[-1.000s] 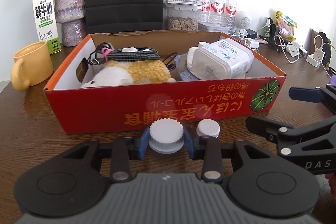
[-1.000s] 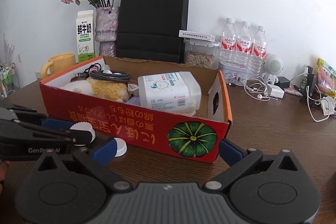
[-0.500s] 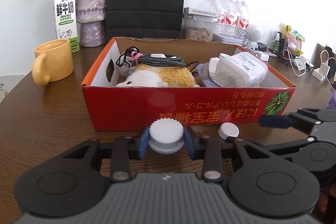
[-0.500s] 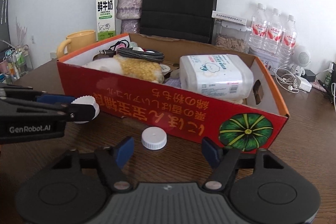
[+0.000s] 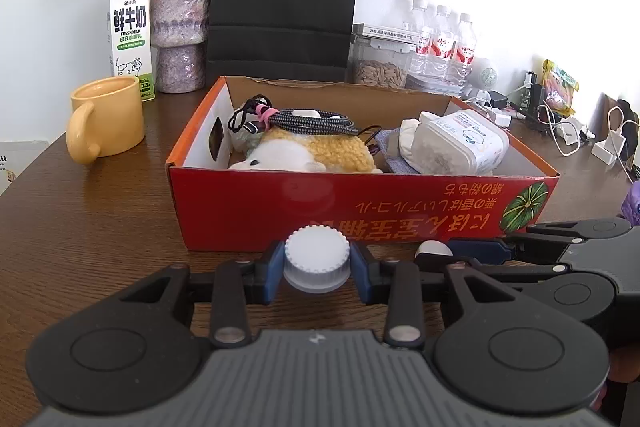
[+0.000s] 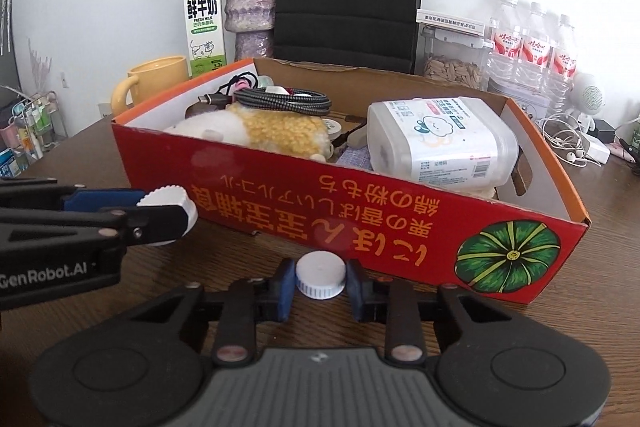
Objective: Organize objects
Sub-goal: 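Carry both caps over the box and lower them with both grippers, then open both grippers to drop the caps into the box, then withdraw both grippers up and away from the box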
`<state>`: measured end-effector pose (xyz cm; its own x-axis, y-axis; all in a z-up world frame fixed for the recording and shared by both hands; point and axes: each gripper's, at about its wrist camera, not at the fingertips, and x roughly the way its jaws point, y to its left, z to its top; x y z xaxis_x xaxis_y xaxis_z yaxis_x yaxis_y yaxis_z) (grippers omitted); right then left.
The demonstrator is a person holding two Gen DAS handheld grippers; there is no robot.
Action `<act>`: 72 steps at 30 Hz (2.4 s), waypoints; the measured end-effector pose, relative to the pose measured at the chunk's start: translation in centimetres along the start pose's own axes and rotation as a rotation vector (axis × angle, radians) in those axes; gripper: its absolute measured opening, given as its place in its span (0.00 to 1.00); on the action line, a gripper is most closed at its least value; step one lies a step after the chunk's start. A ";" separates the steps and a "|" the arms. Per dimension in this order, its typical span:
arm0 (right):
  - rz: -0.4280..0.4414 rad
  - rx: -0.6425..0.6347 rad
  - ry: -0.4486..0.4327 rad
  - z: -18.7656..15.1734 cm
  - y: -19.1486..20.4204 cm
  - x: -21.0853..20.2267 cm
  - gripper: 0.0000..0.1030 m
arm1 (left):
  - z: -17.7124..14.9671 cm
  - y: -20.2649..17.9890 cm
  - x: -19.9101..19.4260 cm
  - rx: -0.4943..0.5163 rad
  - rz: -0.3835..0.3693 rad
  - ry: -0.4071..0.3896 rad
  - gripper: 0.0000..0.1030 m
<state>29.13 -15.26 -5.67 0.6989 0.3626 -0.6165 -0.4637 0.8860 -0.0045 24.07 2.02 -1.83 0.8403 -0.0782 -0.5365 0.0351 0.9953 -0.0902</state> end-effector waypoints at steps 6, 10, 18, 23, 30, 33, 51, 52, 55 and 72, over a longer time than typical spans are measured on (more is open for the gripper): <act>0.012 -0.006 -0.034 -0.1 0.3 -1.3 0.26 | 0.0 0.0 -0.7 -0.003 0.001 -0.024 0.36; 0.023 -0.021 -0.081 0.2 0.4 -2.9 0.26 | 0.5 -0.1 -2.2 -0.003 -0.005 -0.080 0.36; 0.027 -0.039 -0.201 2.7 0.0 -5.4 0.26 | 4.0 -0.4 -3.5 -0.010 -0.003 -0.179 0.36; 0.014 -0.041 -0.267 5.0 -0.8 -5.7 0.26 | 6.5 -0.9 -3.0 0.003 -0.002 -0.226 0.36; -0.005 -0.029 -0.324 7.7 -2.3 -4.1 0.26 | 8.6 -1.4 -0.5 -0.016 0.007 -0.252 0.36; -0.014 -0.025 -0.337 8.7 -2.9 -3.0 0.26 | 9.4 -1.3 0.9 -0.025 0.014 -0.253 0.36; -0.045 0.002 -0.263 9.4 -5.8 2.3 0.32 | 10.2 0.0 5.8 -0.032 0.054 -0.202 0.61; -0.051 0.004 -0.262 9.3 -5.9 2.2 0.42 | 10.3 0.1 5.6 -0.033 0.062 -0.210 0.69; -0.080 0.015 -0.275 9.1 -6.2 1.8 0.82 | 10.3 0.4 4.8 -0.042 0.104 -0.252 1.00; -0.101 0.037 -0.280 6.6 -5.3 -4.9 1.00 | 8.1 0.0 -1.4 0.003 0.098 -0.214 1.00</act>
<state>31.77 -19.85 2.56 0.8657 0.3335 -0.3732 -0.3679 0.9296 -0.0228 27.27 2.61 5.66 0.9354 0.0325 -0.3521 -0.0510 0.9977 -0.0435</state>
